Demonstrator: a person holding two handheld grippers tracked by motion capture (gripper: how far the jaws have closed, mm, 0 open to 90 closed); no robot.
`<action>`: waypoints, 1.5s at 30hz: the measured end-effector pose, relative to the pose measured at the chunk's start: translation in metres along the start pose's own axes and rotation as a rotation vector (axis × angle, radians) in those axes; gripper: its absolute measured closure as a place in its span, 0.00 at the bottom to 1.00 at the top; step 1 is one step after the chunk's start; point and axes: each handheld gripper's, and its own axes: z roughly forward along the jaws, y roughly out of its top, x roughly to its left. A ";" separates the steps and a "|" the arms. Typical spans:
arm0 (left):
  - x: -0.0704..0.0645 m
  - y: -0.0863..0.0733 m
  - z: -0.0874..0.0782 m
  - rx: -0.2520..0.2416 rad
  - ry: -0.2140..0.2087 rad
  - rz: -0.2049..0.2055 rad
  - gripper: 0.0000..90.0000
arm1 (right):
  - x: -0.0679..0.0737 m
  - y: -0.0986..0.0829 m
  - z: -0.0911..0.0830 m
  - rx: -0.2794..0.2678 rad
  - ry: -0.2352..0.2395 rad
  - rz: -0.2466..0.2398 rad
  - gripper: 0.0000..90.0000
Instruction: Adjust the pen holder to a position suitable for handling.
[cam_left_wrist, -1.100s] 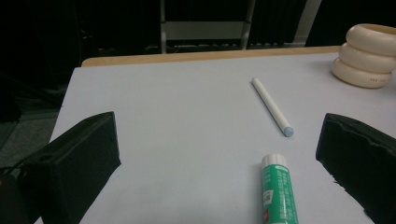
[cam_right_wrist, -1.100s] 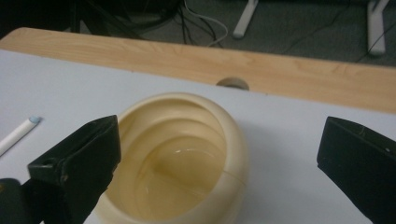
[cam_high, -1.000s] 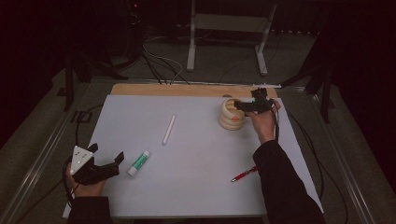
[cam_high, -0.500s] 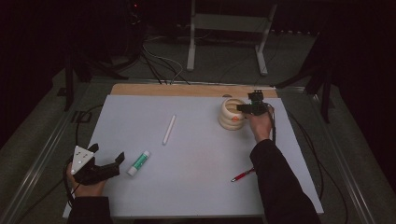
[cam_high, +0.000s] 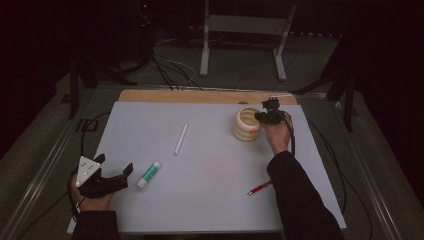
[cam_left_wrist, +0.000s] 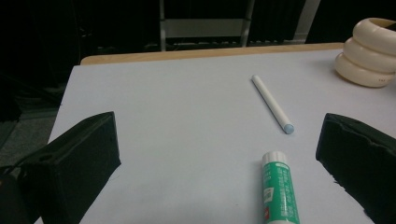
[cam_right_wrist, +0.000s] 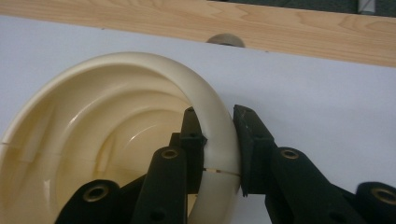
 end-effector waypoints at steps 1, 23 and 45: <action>0.000 0.000 0.000 0.001 0.000 0.001 0.00 | 0.001 0.000 -0.001 0.000 0.007 -0.006 0.84; -0.001 0.000 0.002 0.010 0.004 0.006 0.00 | 0.075 -0.005 -0.022 0.023 0.198 -0.172 0.84; -0.001 -0.001 0.004 0.015 0.001 0.011 0.00 | 0.121 -0.017 -0.009 0.108 0.252 -0.236 0.84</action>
